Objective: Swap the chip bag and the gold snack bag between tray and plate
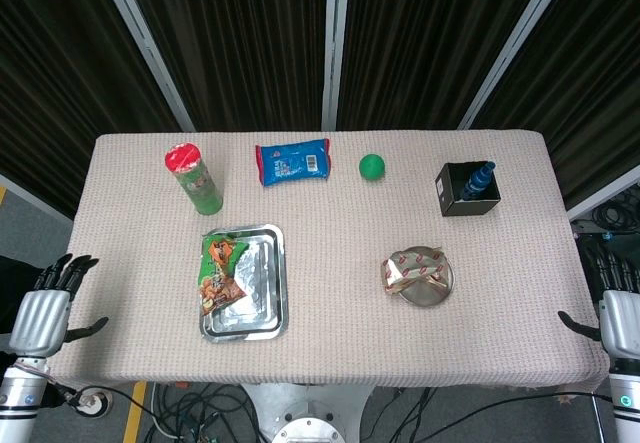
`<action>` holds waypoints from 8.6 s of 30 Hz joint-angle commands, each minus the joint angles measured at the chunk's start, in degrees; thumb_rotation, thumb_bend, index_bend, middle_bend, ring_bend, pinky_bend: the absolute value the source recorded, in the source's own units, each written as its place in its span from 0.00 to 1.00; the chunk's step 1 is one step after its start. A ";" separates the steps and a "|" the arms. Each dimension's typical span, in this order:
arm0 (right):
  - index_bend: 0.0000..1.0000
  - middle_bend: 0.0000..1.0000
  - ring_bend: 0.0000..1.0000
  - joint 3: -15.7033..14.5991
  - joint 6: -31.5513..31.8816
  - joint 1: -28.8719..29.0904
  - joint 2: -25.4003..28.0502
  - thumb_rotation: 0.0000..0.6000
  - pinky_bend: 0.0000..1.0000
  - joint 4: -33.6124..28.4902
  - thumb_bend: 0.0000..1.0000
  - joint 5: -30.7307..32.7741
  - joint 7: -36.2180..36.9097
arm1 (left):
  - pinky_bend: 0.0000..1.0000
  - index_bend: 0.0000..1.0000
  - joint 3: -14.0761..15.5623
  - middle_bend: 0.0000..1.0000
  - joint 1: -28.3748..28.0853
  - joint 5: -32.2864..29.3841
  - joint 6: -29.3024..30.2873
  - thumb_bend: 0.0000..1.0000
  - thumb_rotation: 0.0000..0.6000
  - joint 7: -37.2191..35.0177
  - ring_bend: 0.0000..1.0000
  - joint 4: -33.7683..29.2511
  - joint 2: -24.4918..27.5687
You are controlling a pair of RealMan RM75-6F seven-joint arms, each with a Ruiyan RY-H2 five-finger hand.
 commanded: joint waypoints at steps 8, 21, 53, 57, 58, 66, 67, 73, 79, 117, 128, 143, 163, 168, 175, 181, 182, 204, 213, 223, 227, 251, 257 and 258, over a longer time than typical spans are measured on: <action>0.00 0.00 0.00 0.09 0.33 0.05 0.92 1.00 0.00 -1.84 0.00 -0.52 0.53 | 0.15 0.16 0.26 0.13 -1.02 0.75 -1.26 0.10 1.00 0.07 0.05 -0.96 0.54; 0.00 0.00 0.00 0.58 2.20 0.36 4.33 1.00 0.00 -7.21 0.00 -2.45 0.43 | 0.15 0.14 -1.27 0.12 -10.73 3.72 -11.73 0.08 1.00 3.45 0.05 -2.89 -3.16; 0.00 0.00 0.00 0.87 -0.98 0.75 3.36 1.00 0.00 -3.67 0.00 0.47 4.09 | 0.13 0.14 -0.53 0.10 -30.20 9.45 -26.37 0.07 1.00 8.29 0.02 10.48 -12.98; 0.00 0.00 0.00 0.84 -1.51 0.82 3.34 1.00 0.00 -3.62 0.00 0.81 4.16 | 0.22 0.23 -0.16 0.20 -32.06 9.49 -28.20 0.12 1.00 8.44 0.11 12.08 -13.79; 0.00 0.00 0.00 0.82 -1.64 0.83 3.36 1.00 0.00 -3.64 0.00 0.87 4.18 | 0.24 0.25 -0.03 0.22 -32.45 9.49 -28.63 0.13 1.00 8.40 0.13 12.38 -13.91; 0.00 0.00 0.00 0.77 -2.61 0.93 3.68 1.00 0.00 -3.90 0.00 1.46 4.17 | 0.44 0.46 0.57 0.43 -33.91 9.60 -27.80 0.26 1.00 7.03 0.34 14.91 -15.55; 0.00 0.00 0.00 0.75 -2.71 0.95 3.71 1.00 0.00 -3.93 0.00 1.50 4.16 | 0.47 0.49 0.66 0.45 -33.97 9.74 -27.44 0.28 1.00 6.91 0.37 15.20 -15.73; 0.00 0.00 0.00 0.70 -3.17 0.97 3.88 1.00 0.00 -4.12 0.00 1.80 4.09 | 0.53 0.57 0.62 0.52 -34.48 10.64 -24.34 0.34 1.00 5.57 0.43 16.66 -16.64; 0.00 0.00 0.00 0.82 -2.98 0.91 3.89 1.00 0.00 -4.00 0.01 1.83 4.38 | 0.54 0.58 -0.70 0.54 -35.62 10.99 -21.38 0.35 1.00 3.92 0.45 16.18 -16.43; 0.00 0.00 0.00 0.97 -4.57 0.42 2.08 1.00 0.00 1.68 0.01 3.05 9.49 | 0.32 0.18 -6.83 0.20 -58.58 8.55 -25.10 0.28 1.00 -10.79 0.19 48.70 -41.52; 0.00 0.00 0.00 -0.29 -5.29 1.74 2.72 1.00 0.00 0.37 0.01 -0.23 8.60 | 0.22 0.09 -5.46 0.10 -50.32 4.65 -20.27 0.20 1.00 -2.37 0.09 39.86 -32.08; 0.00 0.00 0.00 -0.12 -22.60 18.08 4.36 1.00 0.00 -10.83 0.01 -6.86 -4.77 | 0.19 0.13 3.05 0.13 -22.32 -9.63 -10.09 0.12 1.00 12.77 0.09 3.21 -7.14; 0.00 0.08 0.01 0.68 -35.16 29.01 -10.66 1.00 0.09 -6.89 0.05 4.51 -23.67 | 0.18 0.14 5.16 0.18 -5.01 -10.16 1.49 0.12 1.00 4.90 0.09 4.13 -6.16; 0.19 0.26 0.19 0.69 -32.32 28.94 -14.28 1.00 0.29 -4.36 0.12 5.33 -25.88 | 0.18 0.14 4.81 0.18 -3.52 -9.56 1.33 0.12 1.00 3.14 0.09 5.31 -6.37; 0.47 0.46 0.40 0.06 -28.35 28.22 -17.25 1.00 0.52 -1.48 0.20 4.39 -26.31 | 0.18 0.14 4.29 0.17 -2.83 -8.99 -0.72 0.12 1.00 1.33 0.09 6.17 -6.53; 0.59 0.55 0.50 0.38 -24.36 27.53 -17.56 1.00 0.63 -0.60 0.25 2.60 -23.99 | 0.18 0.14 3.65 0.17 -2.38 -8.27 -1.46 0.12 1.00 0.51 0.09 6.47 -6.51; 0.59 0.55 0.50 0.61 -23.50 27.47 -17.19 1.00 0.63 -0.86 0.26 2.09 -23.32 | 0.18 0.14 3.47 0.17 -2.28 -8.22 -1.56 0.12 1.00 0.39 0.09 6.50 -6.51; 0.57 0.55 0.50 -1.84 -29.67 33.47 -14.88 1.00 0.60 -20.38 0.23 -2.29 -29.79 | 0.18 0.14 0.88 0.17 0.87 -8.20 -0.51 0.12 1.00 -1.99 0.09 8.51 -5.65; 0.07 0.24 0.14 0.34 -33.62 37.00 -21.39 1.00 0.20 -16.36 0.07 2.64 -32.50 | 0.18 0.14 0.28 0.17 1.91 -8.19 -0.65 0.12 1.00 -4.09 0.09 10.88 -6.00; 0.00 0.07 0.00 2.28 -30.11 36.59 -14.03 1.00 0.03 -24.14 0.00 0.35 -25.40 | 0.17 0.14 -0.41 0.17 2.56 -7.44 -0.16 0.12 1.00 -5.68 0.09 11.18 -5.69; 0.00 0.08 0.00 5.03 -25.16 35.23 -15.62 1.00 0.03 -23.66 0.00 3.34 -26.23 | 0.17 0.14 -0.48 0.17 2.52 -6.97 -0.36 0.12 1.00 -5.72 0.09 11.22 -5.79; 0.00 0.05 0.00 15.29 -26.91 46.95 -40.40 1.00 0.01 1.78 0.12 38.26 -42.50 | 0.17 0.14 0.30 0.17 3.01 -6.59 -3.68 0.12 1.00 -7.98 0.08 15.00 -7.03; 0.01 0.14 0.06 15.90 -26.79 47.67 -41.95 1.00 0.33 4.64 0.24 40.54 -43.01 | 0.17 0.14 0.28 0.17 3.10 -6.36 -3.91 0.12 1.00 -8.65 0.08 15.85 -7.30; 0.03 0.17 0.09 15.93 -26.80 47.76 -42.08 1.00 0.40 4.95 0.26 40.78 -43.15 | 0.17 0.14 0.26 0.17 3.09 -6.34 -3.96 0.12 1.00 -8.67 0.08 15.91 -7.33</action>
